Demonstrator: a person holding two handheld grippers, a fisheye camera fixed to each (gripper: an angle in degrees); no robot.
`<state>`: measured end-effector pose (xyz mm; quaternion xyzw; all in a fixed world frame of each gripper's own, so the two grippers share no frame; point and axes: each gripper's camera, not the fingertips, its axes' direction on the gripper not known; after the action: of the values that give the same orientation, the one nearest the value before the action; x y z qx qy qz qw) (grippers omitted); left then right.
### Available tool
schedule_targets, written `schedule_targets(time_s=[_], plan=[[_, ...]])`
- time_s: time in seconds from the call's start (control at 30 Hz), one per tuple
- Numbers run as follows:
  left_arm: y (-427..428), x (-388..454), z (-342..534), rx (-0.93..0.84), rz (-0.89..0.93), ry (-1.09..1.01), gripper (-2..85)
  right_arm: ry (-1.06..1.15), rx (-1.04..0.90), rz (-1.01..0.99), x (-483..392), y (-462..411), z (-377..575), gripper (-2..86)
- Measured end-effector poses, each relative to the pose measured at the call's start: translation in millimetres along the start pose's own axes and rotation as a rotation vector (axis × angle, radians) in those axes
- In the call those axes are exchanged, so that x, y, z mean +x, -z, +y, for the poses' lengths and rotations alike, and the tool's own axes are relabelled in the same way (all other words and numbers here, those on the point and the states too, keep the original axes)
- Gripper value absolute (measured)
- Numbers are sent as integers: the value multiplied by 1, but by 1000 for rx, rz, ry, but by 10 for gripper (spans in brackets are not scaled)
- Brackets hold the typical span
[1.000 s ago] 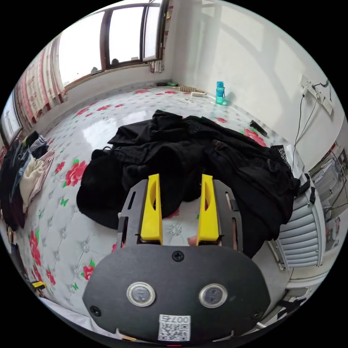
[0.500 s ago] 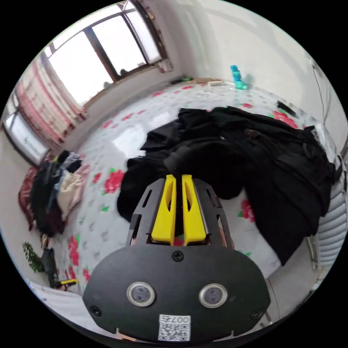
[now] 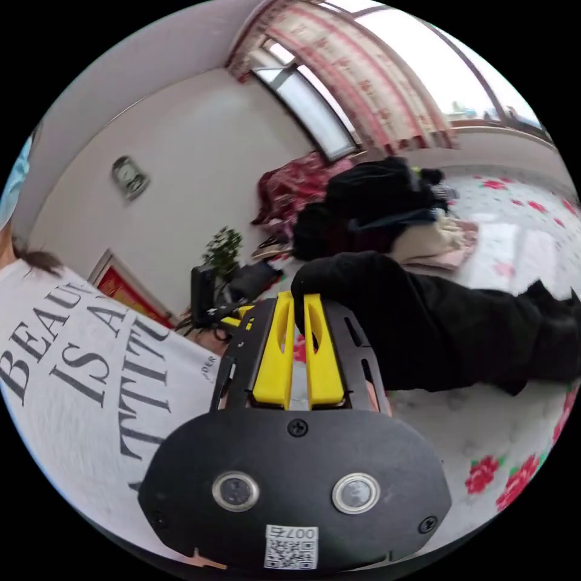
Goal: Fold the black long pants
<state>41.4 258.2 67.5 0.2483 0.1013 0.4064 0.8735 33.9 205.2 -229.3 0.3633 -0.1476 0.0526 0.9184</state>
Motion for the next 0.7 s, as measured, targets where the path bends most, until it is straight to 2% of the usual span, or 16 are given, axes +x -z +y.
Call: schedule_targets(time_s=[0.1, 0.17, 0.27, 0.33, 0.4, 0.5, 0.6, 0.7], plan=[[49, -1, 23, 16, -80, 2, 175, 97, -92, -241, -40, -58, -21, 9], [86, -9, 46, 43, -179, 20, 134, 156, -151, -275, -59, -85, -25, 14], [112, -25, 60, -2, -251, 71, 111, 171, -143, -145, -58, -92, -26, 27], [146, -47, 73, 16, -287, 160, 98, 103, -70, -57, -32, -74, -17, 34], [175, -67, 83, 71, -280, 253, 92, -60, -13, 187, 23, -45, 11, 42], [217, -93, 95, 171, -231, 362, 83, -286, -64, 536, 100, -18, 62, 54], [246, -107, 89, 225, -200, 393, 77, -527, -105, 609, 173, 1, 103, 66], [269, -117, 73, 301, -141, 406, 69, -676, -55, 648, 222, 4, 120, 73]])
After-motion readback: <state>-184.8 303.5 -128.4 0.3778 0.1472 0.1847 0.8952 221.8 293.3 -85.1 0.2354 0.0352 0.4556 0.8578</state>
